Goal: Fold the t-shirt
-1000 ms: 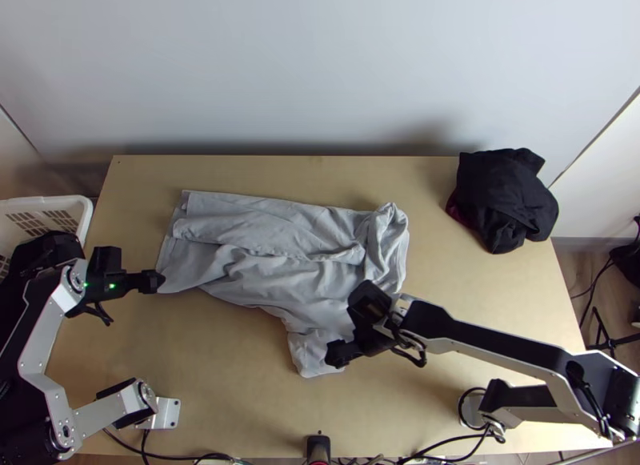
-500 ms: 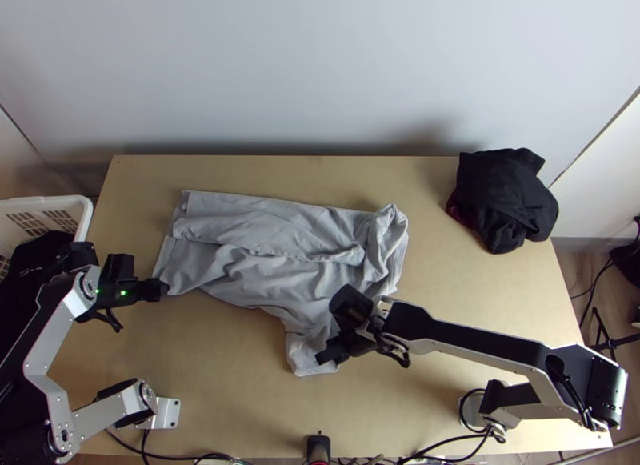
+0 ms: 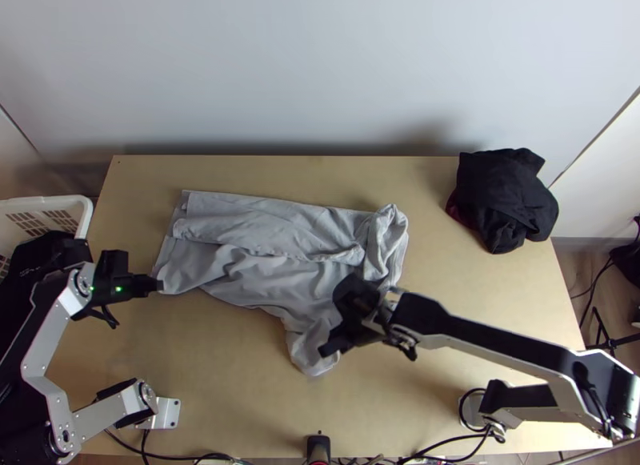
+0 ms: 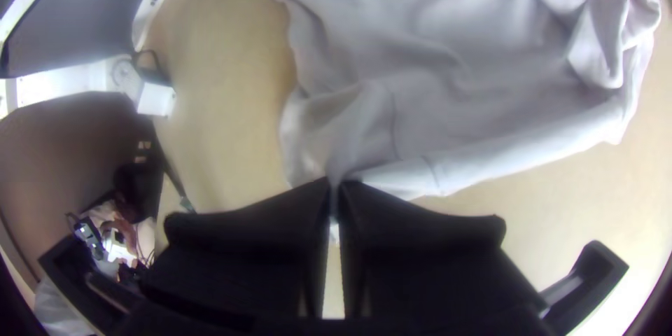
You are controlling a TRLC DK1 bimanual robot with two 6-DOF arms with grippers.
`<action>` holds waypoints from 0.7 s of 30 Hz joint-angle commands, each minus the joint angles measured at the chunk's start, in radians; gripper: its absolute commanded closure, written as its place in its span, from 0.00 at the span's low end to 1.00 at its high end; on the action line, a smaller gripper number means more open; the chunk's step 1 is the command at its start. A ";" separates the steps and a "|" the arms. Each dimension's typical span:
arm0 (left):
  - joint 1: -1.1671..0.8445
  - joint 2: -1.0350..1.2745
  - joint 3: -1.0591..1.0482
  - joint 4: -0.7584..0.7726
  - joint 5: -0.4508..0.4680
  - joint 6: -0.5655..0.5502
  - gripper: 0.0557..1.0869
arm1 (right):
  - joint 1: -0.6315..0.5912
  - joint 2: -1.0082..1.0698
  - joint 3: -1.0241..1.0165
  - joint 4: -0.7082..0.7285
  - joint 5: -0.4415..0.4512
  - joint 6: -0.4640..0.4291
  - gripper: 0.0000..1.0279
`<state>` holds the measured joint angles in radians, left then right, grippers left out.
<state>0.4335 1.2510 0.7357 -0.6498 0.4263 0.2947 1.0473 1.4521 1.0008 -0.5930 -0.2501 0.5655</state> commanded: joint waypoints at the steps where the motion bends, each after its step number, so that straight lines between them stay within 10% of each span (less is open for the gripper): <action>1: 0.024 -0.013 0.105 -0.068 0.009 -0.060 0.96 | -0.124 -0.055 0.127 -0.022 0.003 -0.039 0.97; 21: -0.016 0.214 0.452 -0.028 0.058 -0.427 0.96 | -0.454 0.047 0.328 0.090 0.006 -0.092 0.97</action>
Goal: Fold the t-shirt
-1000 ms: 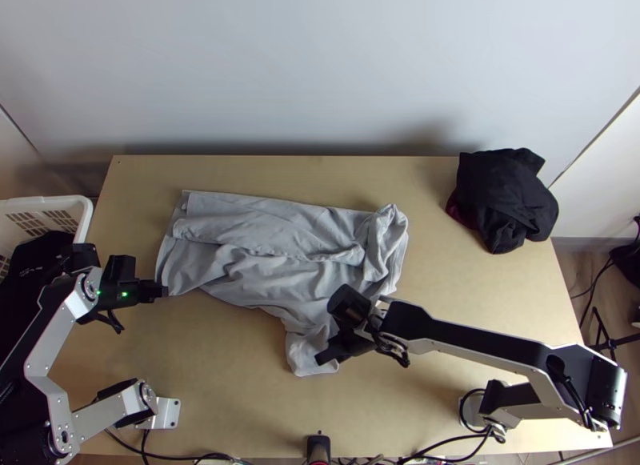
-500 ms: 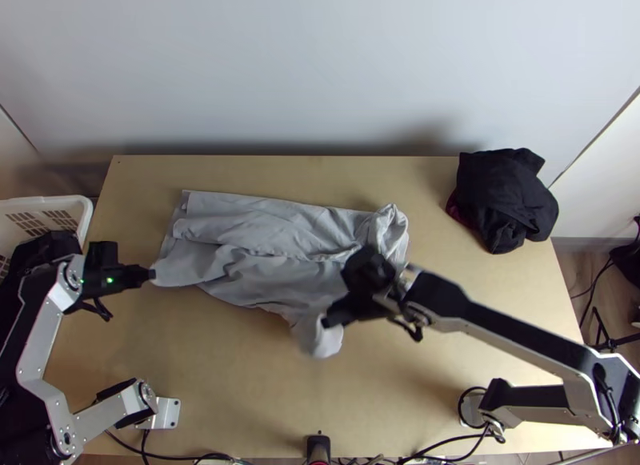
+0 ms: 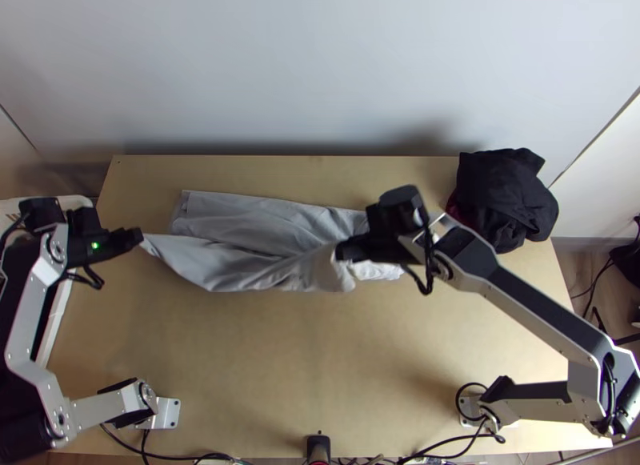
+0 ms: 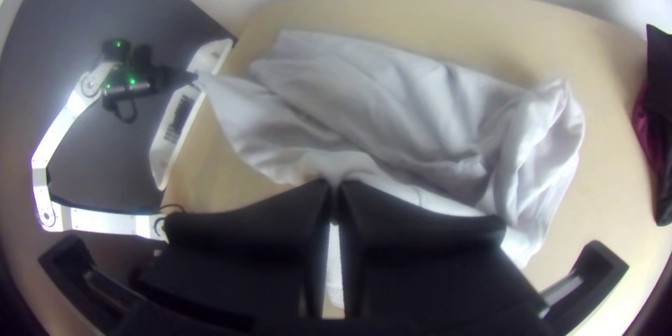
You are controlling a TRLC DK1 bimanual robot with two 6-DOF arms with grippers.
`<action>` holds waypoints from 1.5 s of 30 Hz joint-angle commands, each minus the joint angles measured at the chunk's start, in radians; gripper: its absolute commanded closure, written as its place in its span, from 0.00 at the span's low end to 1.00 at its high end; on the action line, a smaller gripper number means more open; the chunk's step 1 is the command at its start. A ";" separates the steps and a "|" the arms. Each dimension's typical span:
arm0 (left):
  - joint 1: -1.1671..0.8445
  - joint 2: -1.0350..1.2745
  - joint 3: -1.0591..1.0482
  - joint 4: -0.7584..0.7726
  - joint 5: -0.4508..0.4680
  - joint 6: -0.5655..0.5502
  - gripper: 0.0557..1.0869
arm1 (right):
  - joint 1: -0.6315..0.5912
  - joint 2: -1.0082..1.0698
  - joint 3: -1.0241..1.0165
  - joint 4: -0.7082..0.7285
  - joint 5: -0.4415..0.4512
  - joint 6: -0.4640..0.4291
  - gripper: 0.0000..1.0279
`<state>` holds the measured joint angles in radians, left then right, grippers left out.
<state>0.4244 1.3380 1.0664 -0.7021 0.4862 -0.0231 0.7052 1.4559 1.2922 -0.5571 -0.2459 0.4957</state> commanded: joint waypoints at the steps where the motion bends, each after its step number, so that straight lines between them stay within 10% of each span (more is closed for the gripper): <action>1: -0.009 0.147 0.135 0.039 -0.006 -0.132 0.96 | -0.135 0.057 0.038 0.066 0.002 -0.023 0.97; 37: -0.167 0.546 0.363 0.181 -0.213 -0.359 0.95 | -0.360 0.281 -0.117 0.229 0.031 -0.213 0.97; 39: -0.179 0.567 0.385 0.161 -0.213 -0.353 0.76 | -0.342 0.288 -0.126 0.229 0.031 -0.213 0.97; 42: -0.200 0.583 0.405 0.122 -0.213 -0.334 0.21 | -0.325 0.310 -0.133 0.229 0.031 -0.215 0.94; 45: -0.219 0.586 0.405 0.096 -0.212 -0.317 0.06 | -0.316 0.311 -0.146 0.229 0.031 -0.238 0.58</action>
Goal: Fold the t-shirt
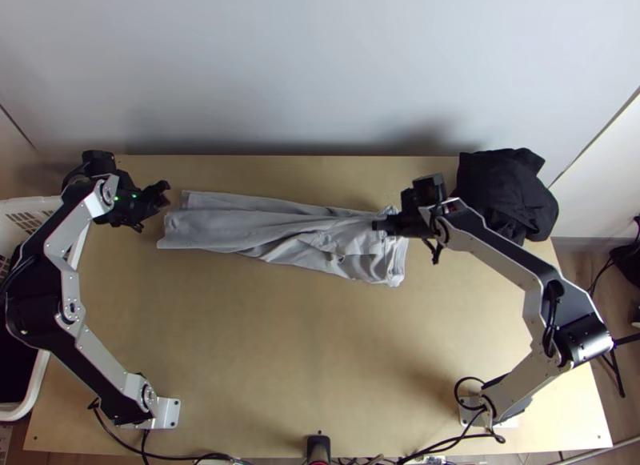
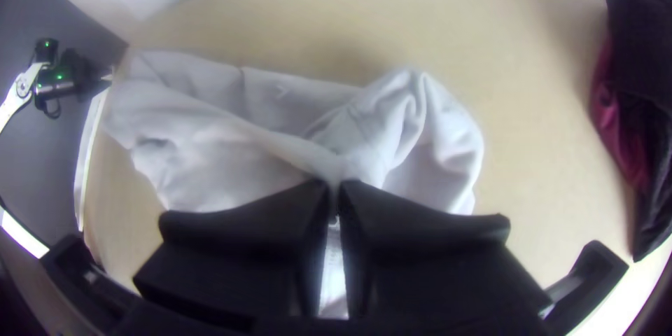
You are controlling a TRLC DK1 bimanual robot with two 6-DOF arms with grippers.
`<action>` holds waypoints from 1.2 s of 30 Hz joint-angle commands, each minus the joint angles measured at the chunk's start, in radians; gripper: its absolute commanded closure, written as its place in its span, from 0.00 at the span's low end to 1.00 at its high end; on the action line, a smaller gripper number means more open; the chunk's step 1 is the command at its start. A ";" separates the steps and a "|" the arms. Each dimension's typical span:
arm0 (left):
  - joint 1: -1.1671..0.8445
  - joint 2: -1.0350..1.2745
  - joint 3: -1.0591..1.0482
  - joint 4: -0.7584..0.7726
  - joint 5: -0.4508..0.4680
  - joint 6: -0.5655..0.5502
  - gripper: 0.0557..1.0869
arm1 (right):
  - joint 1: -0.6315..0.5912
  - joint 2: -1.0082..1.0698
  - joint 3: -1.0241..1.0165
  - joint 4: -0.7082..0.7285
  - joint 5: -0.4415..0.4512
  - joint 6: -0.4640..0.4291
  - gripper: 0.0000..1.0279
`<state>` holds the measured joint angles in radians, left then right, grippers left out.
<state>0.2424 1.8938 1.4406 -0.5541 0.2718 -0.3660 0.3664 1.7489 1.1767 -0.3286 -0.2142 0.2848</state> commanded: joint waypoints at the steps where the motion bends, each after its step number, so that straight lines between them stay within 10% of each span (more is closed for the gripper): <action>1: -0.040 0.028 0.027 -0.055 0.004 0.027 0.06 | 0.026 0.020 -0.029 0.000 -0.001 -0.027 0.44; 7: -0.031 0.019 0.024 -0.083 0.018 0.048 0.06 | 0.000 0.018 0.040 -0.073 -0.002 -0.052 0.04; 36: 0.023 0.119 0.030 -0.164 0.239 0.274 0.06 | -0.064 -0.341 0.526 -0.698 -0.016 0.011 0.04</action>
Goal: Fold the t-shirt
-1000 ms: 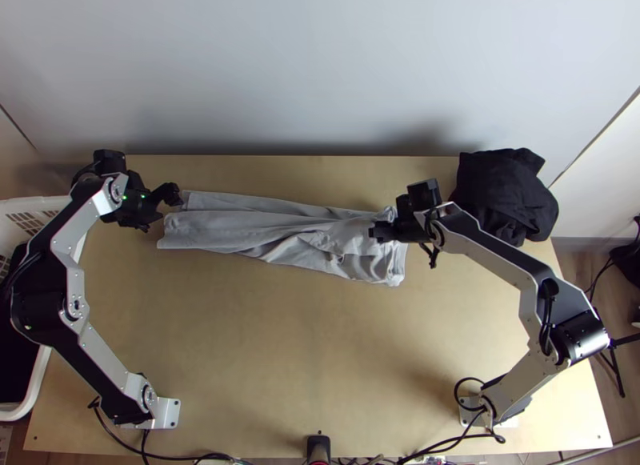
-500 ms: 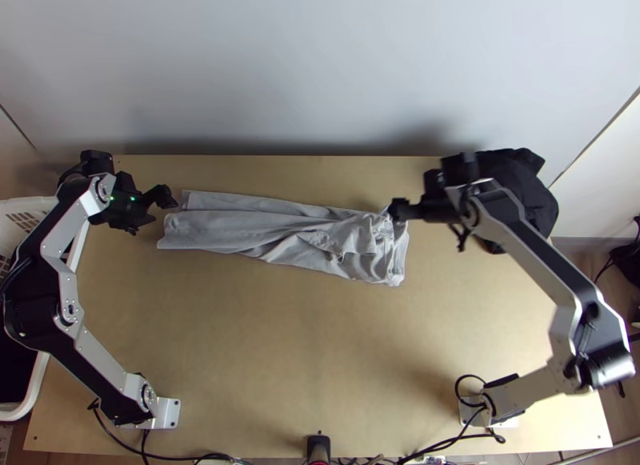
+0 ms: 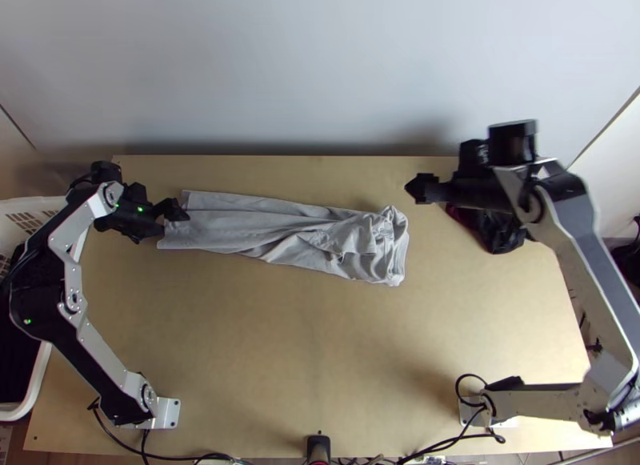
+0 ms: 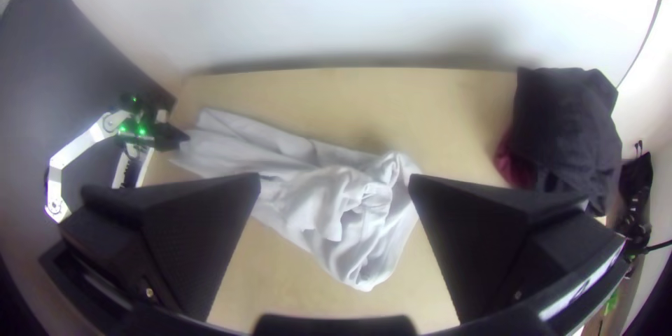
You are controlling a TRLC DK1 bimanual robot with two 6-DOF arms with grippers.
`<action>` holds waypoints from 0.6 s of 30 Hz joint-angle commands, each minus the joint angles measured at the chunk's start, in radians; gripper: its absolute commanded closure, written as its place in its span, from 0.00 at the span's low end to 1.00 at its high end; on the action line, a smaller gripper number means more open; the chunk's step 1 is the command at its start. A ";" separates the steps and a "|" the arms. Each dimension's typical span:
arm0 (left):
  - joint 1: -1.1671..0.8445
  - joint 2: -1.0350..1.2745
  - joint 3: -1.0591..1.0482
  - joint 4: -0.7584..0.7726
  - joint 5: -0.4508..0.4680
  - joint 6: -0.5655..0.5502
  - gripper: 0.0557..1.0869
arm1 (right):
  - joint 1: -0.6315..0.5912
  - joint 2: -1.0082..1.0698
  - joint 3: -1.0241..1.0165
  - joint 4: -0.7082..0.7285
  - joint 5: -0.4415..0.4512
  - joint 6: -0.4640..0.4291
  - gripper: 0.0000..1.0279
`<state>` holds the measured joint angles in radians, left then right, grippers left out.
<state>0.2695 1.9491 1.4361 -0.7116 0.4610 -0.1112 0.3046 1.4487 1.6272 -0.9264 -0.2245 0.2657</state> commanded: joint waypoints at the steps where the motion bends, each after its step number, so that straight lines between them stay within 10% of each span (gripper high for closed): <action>1: -0.007 0.077 0.046 -0.006 0.050 0.015 0.06 | 0.002 -0.048 0.065 -0.104 -0.006 0.046 0.04; 14: -0.038 0.148 0.103 -0.012 0.105 -0.044 0.07 | 0.027 -0.113 0.043 -0.104 -0.006 0.121 0.04; 18: -0.055 0.149 0.089 -0.028 0.120 -0.041 0.30 | 0.022 -0.126 0.054 -0.104 -0.004 0.121 0.04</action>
<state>0.2352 2.0773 1.5261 -0.7200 0.5468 -0.1371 0.3328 1.3510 1.6737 -1.0275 -0.2314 0.3782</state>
